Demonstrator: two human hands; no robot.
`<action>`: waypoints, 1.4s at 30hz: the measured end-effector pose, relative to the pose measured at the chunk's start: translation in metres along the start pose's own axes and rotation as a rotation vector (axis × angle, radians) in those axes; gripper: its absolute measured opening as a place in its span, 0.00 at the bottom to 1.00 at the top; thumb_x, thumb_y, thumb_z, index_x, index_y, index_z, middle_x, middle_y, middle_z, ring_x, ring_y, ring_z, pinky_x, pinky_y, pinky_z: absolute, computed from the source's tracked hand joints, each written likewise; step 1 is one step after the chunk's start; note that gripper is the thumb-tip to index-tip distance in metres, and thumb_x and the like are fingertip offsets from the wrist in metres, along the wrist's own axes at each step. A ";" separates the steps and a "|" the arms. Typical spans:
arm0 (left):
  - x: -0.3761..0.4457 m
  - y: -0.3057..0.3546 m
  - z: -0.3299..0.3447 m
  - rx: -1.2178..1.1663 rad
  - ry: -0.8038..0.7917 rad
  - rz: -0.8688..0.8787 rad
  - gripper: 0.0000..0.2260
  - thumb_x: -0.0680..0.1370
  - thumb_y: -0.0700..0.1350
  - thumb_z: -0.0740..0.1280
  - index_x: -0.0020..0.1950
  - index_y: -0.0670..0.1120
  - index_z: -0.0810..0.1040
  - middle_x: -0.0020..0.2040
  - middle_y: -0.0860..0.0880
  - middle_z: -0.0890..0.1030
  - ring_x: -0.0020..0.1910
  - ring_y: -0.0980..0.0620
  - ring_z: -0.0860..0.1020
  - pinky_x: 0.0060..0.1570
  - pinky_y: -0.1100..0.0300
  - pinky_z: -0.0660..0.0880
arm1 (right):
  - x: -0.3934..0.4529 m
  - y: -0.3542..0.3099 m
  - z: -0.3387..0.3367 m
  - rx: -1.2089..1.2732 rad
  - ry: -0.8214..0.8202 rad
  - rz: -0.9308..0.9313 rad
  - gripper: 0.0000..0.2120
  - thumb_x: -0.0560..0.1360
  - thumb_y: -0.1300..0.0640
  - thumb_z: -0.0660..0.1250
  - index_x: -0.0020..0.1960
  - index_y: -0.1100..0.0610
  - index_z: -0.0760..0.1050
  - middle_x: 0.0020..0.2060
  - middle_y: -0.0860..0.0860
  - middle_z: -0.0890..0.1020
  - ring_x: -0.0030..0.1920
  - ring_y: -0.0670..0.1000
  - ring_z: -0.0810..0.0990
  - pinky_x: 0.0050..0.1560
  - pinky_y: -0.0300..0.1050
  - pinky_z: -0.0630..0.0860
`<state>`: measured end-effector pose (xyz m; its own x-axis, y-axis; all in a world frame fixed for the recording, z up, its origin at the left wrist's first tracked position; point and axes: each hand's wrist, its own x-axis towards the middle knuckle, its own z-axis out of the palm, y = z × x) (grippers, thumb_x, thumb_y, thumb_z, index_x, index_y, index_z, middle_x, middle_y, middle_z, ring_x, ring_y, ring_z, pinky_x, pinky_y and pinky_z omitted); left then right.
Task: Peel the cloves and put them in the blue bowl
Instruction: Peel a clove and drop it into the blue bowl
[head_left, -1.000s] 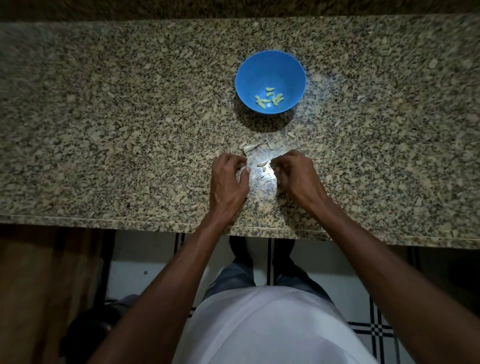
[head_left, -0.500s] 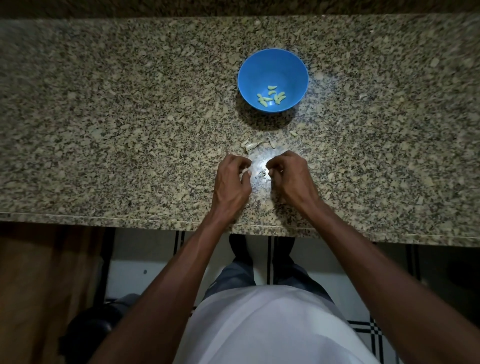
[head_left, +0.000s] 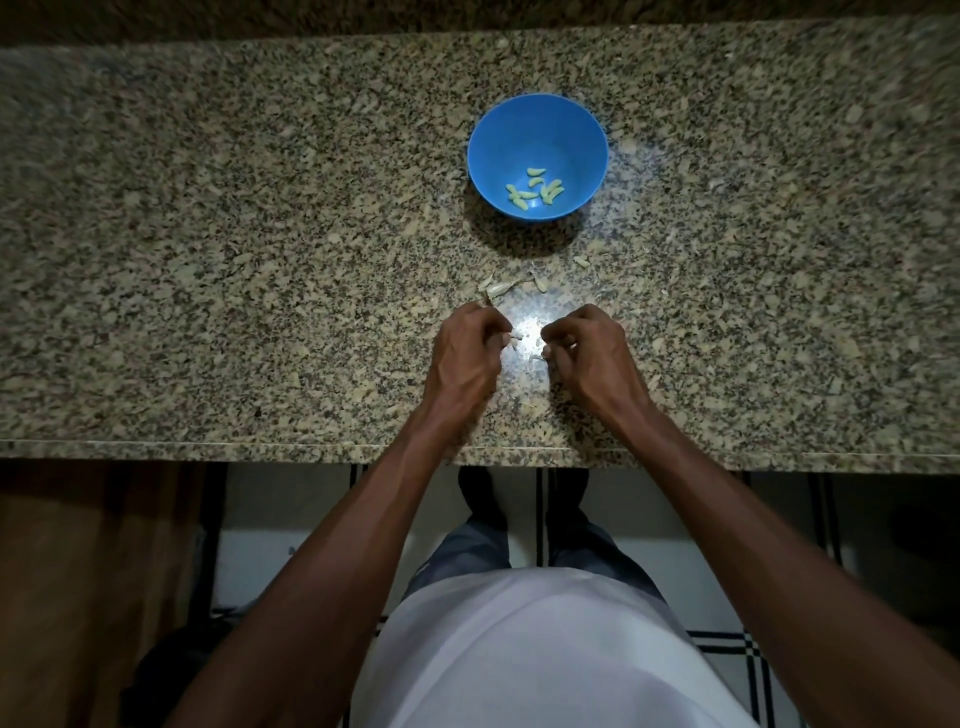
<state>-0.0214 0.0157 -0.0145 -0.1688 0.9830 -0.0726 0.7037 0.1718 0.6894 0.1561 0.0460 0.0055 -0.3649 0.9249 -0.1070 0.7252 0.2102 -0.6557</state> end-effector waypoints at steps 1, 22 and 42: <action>0.002 -0.002 -0.003 -0.017 0.006 -0.010 0.06 0.81 0.35 0.67 0.52 0.42 0.83 0.50 0.49 0.82 0.45 0.57 0.81 0.45 0.66 0.79 | 0.000 0.001 -0.001 -0.002 0.010 0.002 0.07 0.80 0.63 0.69 0.55 0.62 0.84 0.50 0.56 0.79 0.47 0.54 0.80 0.49 0.52 0.82; -0.008 -0.018 -0.021 0.056 0.133 0.056 0.08 0.81 0.35 0.65 0.57 0.43 0.80 0.53 0.51 0.77 0.49 0.54 0.77 0.48 0.69 0.73 | 0.010 0.001 0.012 -0.123 0.036 0.034 0.06 0.81 0.67 0.67 0.56 0.66 0.81 0.52 0.56 0.74 0.51 0.54 0.72 0.48 0.34 0.72; -0.040 0.013 0.002 -0.128 0.085 -0.078 0.26 0.76 0.24 0.60 0.71 0.43 0.73 0.67 0.46 0.72 0.63 0.53 0.73 0.59 0.75 0.72 | -0.035 -0.017 0.029 0.100 0.031 0.077 0.17 0.83 0.70 0.60 0.71 0.65 0.75 0.57 0.55 0.74 0.55 0.50 0.73 0.53 0.27 0.71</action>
<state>-0.0041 -0.0216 -0.0045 -0.2814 0.9569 -0.0720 0.5934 0.2325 0.7706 0.1392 0.0009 -0.0014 -0.2909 0.9467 -0.1383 0.6884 0.1067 -0.7174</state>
